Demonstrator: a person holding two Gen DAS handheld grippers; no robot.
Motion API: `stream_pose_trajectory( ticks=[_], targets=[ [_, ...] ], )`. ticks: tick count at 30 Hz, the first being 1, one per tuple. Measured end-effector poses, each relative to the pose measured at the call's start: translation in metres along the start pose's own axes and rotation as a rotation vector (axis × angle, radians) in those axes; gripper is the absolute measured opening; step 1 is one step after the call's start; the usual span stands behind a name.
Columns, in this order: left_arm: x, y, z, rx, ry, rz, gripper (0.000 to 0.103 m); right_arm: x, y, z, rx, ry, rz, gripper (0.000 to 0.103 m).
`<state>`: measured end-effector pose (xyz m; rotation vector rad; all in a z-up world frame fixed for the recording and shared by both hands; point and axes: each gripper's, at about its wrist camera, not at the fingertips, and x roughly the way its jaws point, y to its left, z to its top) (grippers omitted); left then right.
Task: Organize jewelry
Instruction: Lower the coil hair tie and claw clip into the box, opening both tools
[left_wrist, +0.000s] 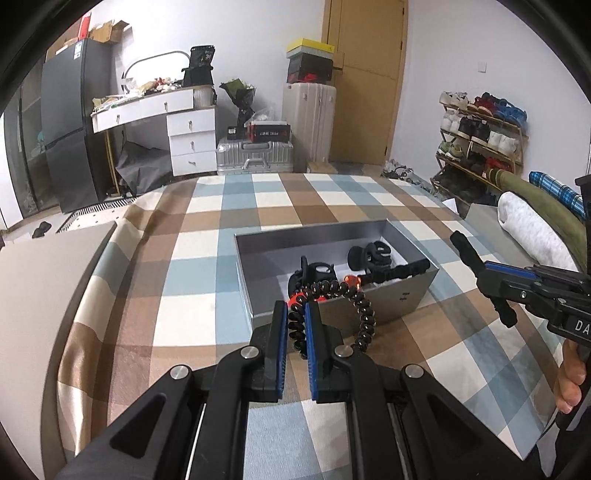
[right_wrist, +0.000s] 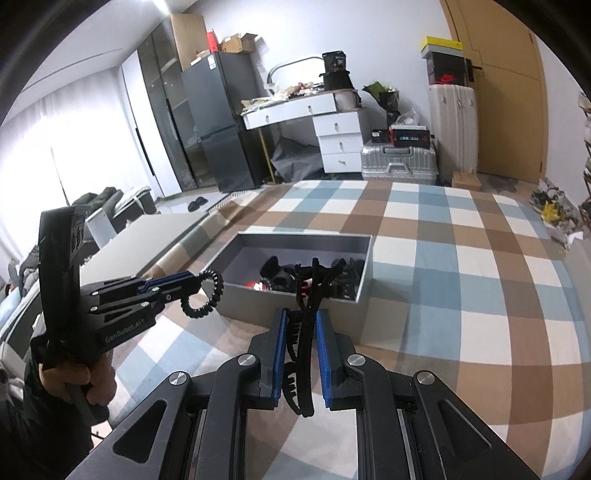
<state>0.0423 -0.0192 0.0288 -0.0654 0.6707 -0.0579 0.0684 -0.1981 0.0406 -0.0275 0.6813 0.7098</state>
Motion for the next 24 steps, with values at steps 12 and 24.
stream_pose_trajectory(
  ticks=[12, 24],
  targets=[
    [0.014, -0.001, 0.018, -0.001, -0.012, -0.020, 0.005, 0.013, -0.008, 0.016, 0.064, -0.010, 0.021, 0.015],
    [0.028, 0.004, 0.032, -0.019, 0.002, -0.009, 0.005, 0.041, -0.016, 0.026, 0.147, 0.013, 0.054, 0.015]
  ],
)
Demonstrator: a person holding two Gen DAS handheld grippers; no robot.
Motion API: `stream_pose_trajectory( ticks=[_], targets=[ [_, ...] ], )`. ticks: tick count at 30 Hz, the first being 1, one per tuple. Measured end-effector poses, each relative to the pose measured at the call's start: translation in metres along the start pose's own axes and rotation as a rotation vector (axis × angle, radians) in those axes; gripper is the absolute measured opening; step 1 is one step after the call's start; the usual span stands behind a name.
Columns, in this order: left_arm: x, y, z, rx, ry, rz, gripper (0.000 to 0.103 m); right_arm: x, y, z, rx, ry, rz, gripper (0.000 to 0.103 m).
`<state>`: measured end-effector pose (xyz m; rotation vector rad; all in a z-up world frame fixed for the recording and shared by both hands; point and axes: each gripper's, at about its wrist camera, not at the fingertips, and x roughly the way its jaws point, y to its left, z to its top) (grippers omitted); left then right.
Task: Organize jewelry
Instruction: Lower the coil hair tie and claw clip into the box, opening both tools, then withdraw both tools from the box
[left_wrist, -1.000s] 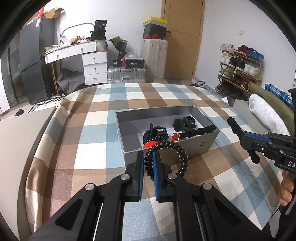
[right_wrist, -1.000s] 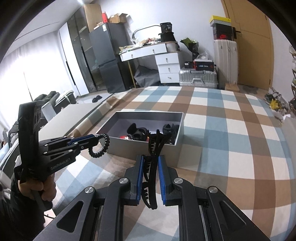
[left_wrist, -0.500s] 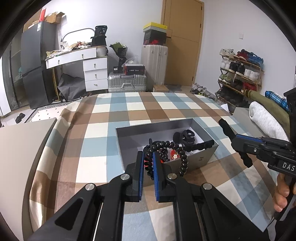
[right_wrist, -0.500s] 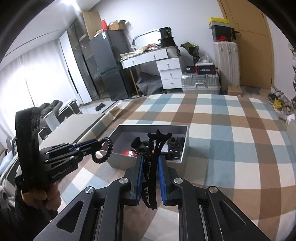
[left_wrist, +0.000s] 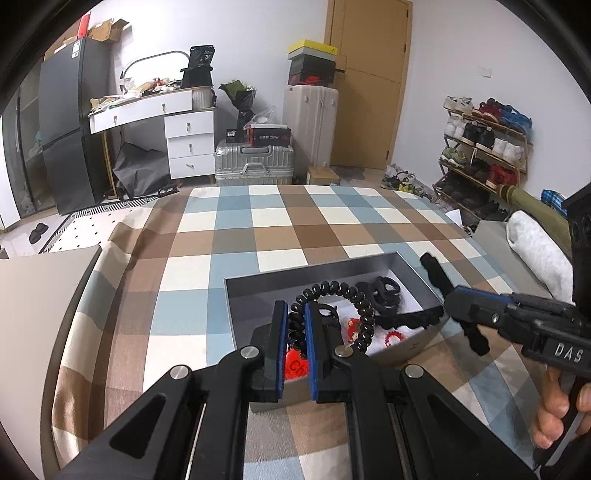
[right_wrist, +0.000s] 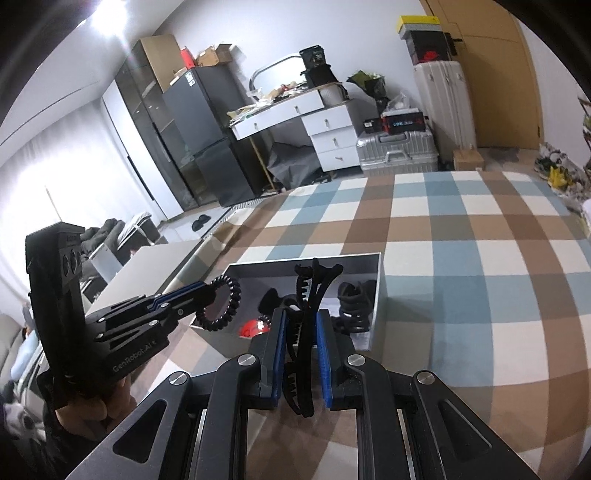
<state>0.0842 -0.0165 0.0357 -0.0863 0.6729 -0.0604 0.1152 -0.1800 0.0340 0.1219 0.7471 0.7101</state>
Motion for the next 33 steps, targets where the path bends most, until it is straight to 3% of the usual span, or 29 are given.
stream_pose_trajectory(
  ticks=[9, 13, 15, 17, 19, 20, 21, 22, 26, 30, 33],
  targets=[
    [0.019, -0.005, 0.003, -0.001, 0.034, 0.006, 0.005, 0.024, 0.001, 0.006, 0.043, 0.022, 0.018, 0.015],
    [0.020, -0.003, 0.003, -0.021, 0.047, 0.023, 0.009, 0.030, 0.001, 0.010, 0.062, 0.015, -0.007, 0.021],
    [0.016, -0.002, 0.001, -0.026, 0.043, 0.024, 0.034, 0.028, -0.002, 0.010, 0.074, 0.011, -0.003, 0.021],
    [0.011, -0.001, 0.000, -0.030, 0.034, 0.021, 0.049, 0.021, -0.005, 0.008, 0.068, 0.005, -0.022, 0.021],
    [0.003, 0.000, -0.001, -0.030, 0.023, 0.010, 0.055, 0.015, -0.008, 0.006, 0.065, 0.007, -0.030, 0.022],
    [0.001, 0.000, -0.002, -0.029, 0.024, 0.010, 0.064, 0.012, -0.009, 0.006, 0.062, 0.006, -0.036, 0.023],
    [-0.001, 0.000, -0.003, -0.028, 0.026, 0.013, 0.074, 0.009, -0.010, 0.005, 0.055, 0.003, -0.047, 0.027],
    [-0.002, 0.000, -0.004, -0.029, 0.025, 0.017, 0.078, 0.006, -0.009, 0.003, 0.047, -0.001, -0.057, 0.034],
    [-0.010, -0.001, -0.011, -0.021, 0.000, 0.022, 0.083, -0.004, -0.008, -0.004, 0.023, 0.001, -0.074, 0.050],
    [-0.014, 0.001, -0.019, -0.022, -0.024, 0.028, 0.100, -0.011, -0.004, -0.012, -0.004, -0.019, -0.080, 0.083],
    [-0.019, 0.000, -0.024, -0.004, -0.051, 0.049, 0.101, -0.017, -0.001, -0.019, -0.019, -0.048, -0.065, 0.102]
  ],
)
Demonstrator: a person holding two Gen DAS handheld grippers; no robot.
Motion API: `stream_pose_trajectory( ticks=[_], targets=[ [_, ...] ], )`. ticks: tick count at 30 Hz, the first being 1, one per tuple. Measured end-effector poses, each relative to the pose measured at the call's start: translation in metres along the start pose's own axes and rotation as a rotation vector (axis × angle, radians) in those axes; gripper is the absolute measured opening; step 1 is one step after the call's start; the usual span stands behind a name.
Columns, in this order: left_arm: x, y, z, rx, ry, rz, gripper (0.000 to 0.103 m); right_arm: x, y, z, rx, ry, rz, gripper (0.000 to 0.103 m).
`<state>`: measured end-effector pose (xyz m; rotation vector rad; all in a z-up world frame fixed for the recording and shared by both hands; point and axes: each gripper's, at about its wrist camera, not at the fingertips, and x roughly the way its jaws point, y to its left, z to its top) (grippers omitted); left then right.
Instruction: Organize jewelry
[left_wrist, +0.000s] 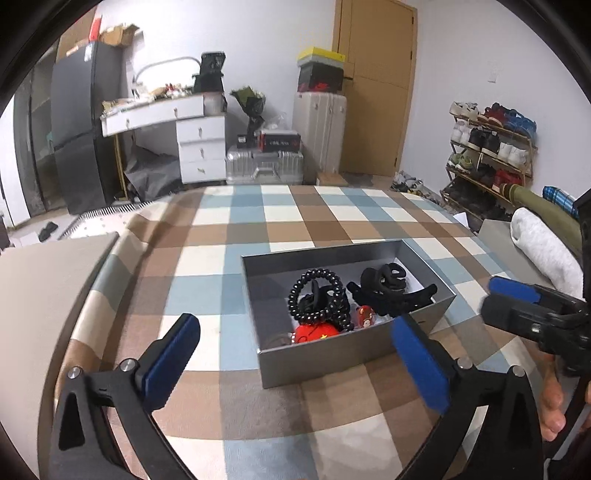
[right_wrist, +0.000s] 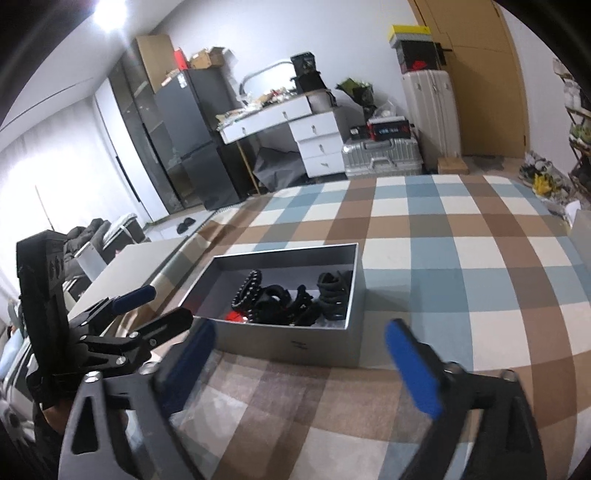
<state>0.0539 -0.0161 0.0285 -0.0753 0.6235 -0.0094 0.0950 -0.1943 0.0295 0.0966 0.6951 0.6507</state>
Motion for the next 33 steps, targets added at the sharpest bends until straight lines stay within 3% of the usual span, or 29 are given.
stream_pose_trajectory(
  ticks=[9, 14, 23, 33],
  targets=[
    [-0.005, 0.006, -0.007, -0.007, -0.085, 0.013, 0.101, -0.005, 0.005, -0.015, -0.066, -0.040, 0.002, 0.103],
    [0.002, 0.002, -0.013, 0.021, -0.082, 0.018, 0.101, -0.004, 0.010, -0.022, -0.131, -0.078, -0.031, 0.103],
    [-0.001, 0.000, -0.020, 0.037, -0.108, 0.026, 0.101, -0.011, 0.005, -0.027, -0.134, -0.141, -0.026, 0.103],
    [-0.002, -0.003, -0.020, 0.048, -0.111, 0.018, 0.101, -0.011, 0.005, -0.033, -0.136, -0.155, -0.019, 0.103]
  ],
)
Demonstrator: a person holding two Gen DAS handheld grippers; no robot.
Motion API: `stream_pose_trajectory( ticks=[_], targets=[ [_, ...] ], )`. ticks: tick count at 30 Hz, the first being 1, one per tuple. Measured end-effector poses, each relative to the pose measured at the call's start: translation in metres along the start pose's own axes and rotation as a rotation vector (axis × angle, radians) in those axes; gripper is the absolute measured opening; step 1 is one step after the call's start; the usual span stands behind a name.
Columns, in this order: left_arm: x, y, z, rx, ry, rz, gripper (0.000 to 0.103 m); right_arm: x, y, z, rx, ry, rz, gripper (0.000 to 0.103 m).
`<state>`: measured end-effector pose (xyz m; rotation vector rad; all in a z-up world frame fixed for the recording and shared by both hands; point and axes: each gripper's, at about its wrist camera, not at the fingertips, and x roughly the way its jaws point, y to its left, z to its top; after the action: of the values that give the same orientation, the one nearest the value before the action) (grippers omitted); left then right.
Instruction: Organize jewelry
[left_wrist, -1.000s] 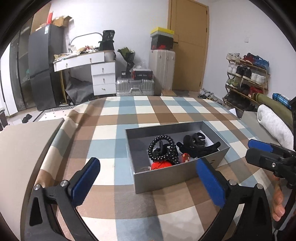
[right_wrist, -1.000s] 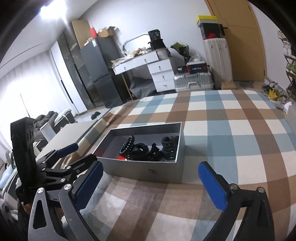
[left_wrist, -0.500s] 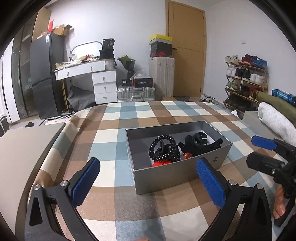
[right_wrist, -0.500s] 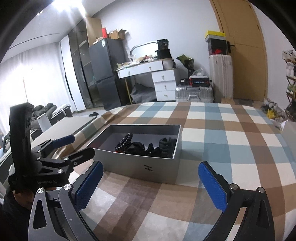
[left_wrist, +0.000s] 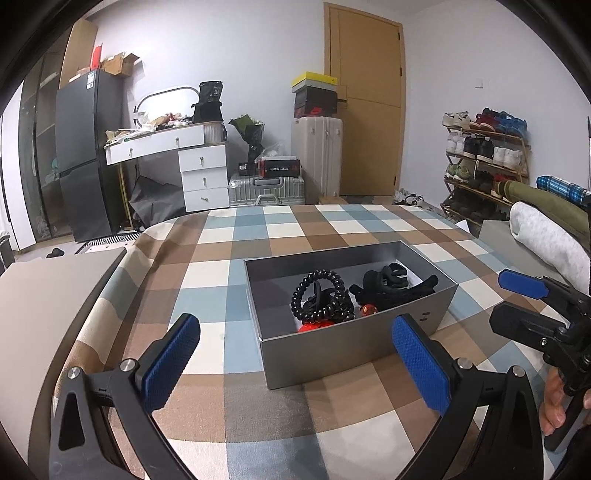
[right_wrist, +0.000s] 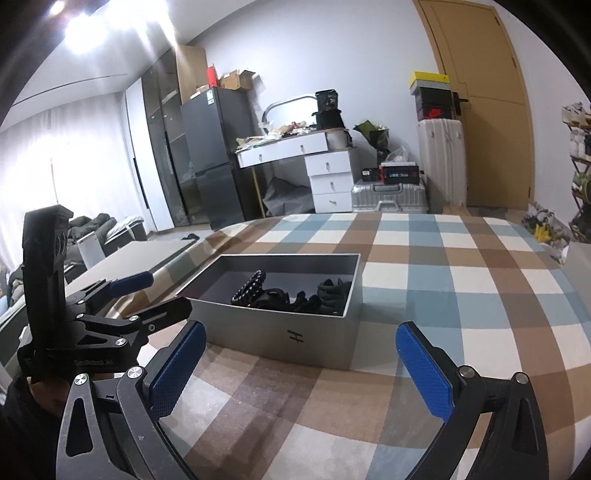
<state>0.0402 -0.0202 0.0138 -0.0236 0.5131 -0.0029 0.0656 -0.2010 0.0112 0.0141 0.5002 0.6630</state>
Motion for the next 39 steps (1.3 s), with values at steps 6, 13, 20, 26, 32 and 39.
stream_pose_trajectory(
  ticks=[6, 13, 20, 26, 32, 39],
  targets=[
    [0.0001, -0.0025, 0.0001, 0.010, 0.000, -0.005, 0.102, -0.0003, -0.0013, 0.0008, 0.007, -0.002, -0.004, 0.103],
    [0.0006, -0.0033, 0.0002, 0.012, 0.002, -0.002, 0.102, 0.0008, -0.0038, 0.0020, 0.018, 0.002, -0.002, 0.103],
    [0.0005, -0.0018, 0.0003, 0.003, 0.000, -0.009, 0.102, 0.0013, -0.0047, 0.0020, 0.021, 0.001, -0.002, 0.103],
    [-0.0002, -0.0012, 0.0005, 0.000, -0.009, -0.007, 0.102, 0.0014, -0.0044, 0.0016, 0.020, 0.001, -0.003, 0.103],
    [-0.0002, -0.0004, 0.0005, 0.000, -0.009, -0.007, 0.102, 0.0006, -0.0056, 0.0007, 0.031, 0.005, -0.005, 0.103],
    [-0.0008, -0.0009, 0.0007, -0.002, -0.012, -0.007, 0.102, -0.0008, -0.0039, 0.0005, 0.022, 0.005, -0.010, 0.103]
  ],
)
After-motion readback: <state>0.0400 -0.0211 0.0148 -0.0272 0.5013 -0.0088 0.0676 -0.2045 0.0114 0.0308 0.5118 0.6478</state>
